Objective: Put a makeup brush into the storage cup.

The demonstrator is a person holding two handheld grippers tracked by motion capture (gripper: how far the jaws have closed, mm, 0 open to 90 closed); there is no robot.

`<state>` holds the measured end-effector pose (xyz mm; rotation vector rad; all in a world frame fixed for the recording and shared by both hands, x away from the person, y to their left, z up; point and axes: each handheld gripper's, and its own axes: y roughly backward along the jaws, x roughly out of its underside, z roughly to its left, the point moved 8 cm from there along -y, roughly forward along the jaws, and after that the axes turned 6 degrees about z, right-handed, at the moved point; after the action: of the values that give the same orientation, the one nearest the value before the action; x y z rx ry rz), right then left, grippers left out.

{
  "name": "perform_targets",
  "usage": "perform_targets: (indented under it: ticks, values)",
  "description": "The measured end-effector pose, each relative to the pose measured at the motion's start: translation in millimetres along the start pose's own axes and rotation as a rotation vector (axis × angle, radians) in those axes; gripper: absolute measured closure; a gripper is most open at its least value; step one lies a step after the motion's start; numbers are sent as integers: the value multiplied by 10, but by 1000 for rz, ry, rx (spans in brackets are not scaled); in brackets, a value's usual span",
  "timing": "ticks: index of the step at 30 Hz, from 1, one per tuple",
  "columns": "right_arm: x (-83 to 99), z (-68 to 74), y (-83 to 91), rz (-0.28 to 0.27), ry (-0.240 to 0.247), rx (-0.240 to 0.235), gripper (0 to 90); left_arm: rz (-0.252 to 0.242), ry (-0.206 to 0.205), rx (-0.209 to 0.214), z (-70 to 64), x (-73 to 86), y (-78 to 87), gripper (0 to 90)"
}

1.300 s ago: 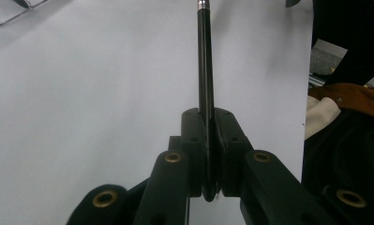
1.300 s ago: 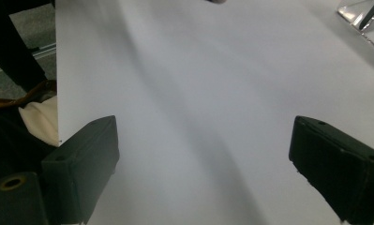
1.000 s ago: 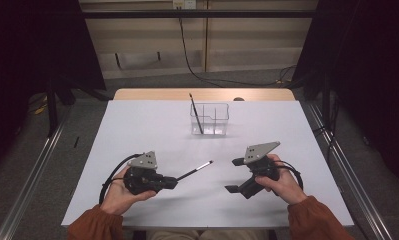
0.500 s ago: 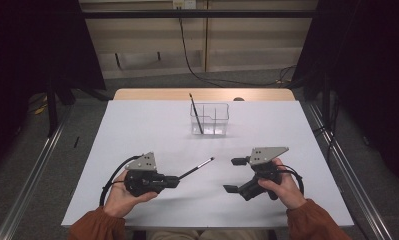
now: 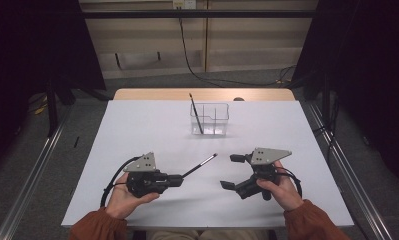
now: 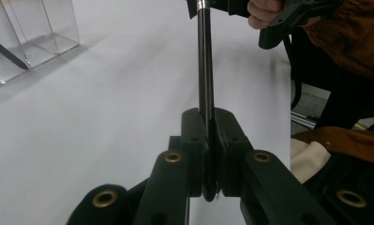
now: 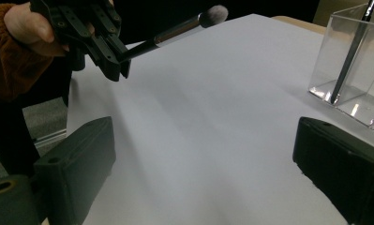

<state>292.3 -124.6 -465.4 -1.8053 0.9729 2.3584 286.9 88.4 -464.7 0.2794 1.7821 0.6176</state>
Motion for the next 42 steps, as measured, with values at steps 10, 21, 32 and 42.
perform_targets:
  ticks: [10,21,32,42]
  values:
    - [-75,42,22,-53,-11,-46,78,-56,-24,-18,4,-21,-19,839]
    - [-167,78,49,-99,-22,-84,77,-92,-17,-16,-11,-52,-61,838]
    - [-243,129,-32,-74,-29,-103,148,-107,-31,-9,-29,-123,-129,839]
    - [-298,104,-111,-66,-51,-118,285,-91,-49,1,-55,-99,-157,838]
